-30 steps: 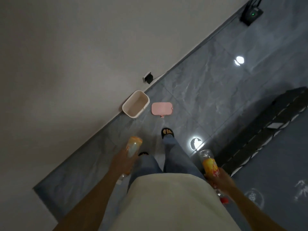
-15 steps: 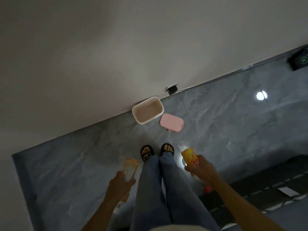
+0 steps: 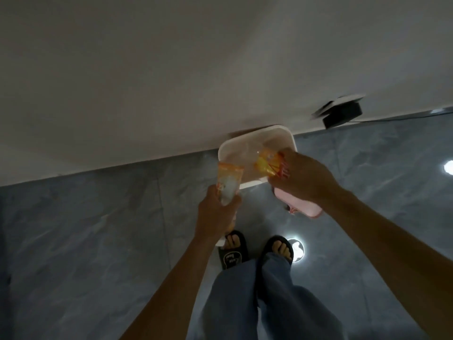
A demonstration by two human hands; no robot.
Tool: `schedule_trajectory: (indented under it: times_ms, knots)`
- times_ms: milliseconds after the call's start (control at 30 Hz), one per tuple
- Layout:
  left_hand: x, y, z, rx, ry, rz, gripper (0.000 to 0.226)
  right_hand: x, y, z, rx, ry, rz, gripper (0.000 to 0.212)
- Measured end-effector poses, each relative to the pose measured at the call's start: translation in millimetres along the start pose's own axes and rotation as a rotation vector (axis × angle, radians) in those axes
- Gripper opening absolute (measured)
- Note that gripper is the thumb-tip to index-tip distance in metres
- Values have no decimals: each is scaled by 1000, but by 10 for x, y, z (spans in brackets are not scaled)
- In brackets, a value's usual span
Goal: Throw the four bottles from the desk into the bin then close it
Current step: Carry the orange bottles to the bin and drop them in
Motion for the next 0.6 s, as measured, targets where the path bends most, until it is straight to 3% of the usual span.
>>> schedule_trajectory:
  times_ms: [233, 333, 467, 600]
  knots:
    - [-635, -197, 364, 143, -39, -186, 33, -1269, -674, 54, 404, 210, 39, 47]
    - [-716, -215, 350, 148, -79, -179, 30, -1514, -992, 66, 393, 249, 70, 41]
    - [-790, -264, 322, 164, -119, -153, 26, -1673, -1321, 9, 585, 338, 42, 44]
    - [-856, -330, 310, 209, -171, -109, 24, -1842, -1640, -143, 663, 256, 231, 45]
Point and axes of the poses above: each hand's wrist, its own x-axis away from the middle knuckle, its own y-axis out of the back of the hand, z = x × y, the point moved 6 cm from there along -x, towards the middle knuckle, and after that the axes turned 1 degree about -z, right-handed, at the moved point
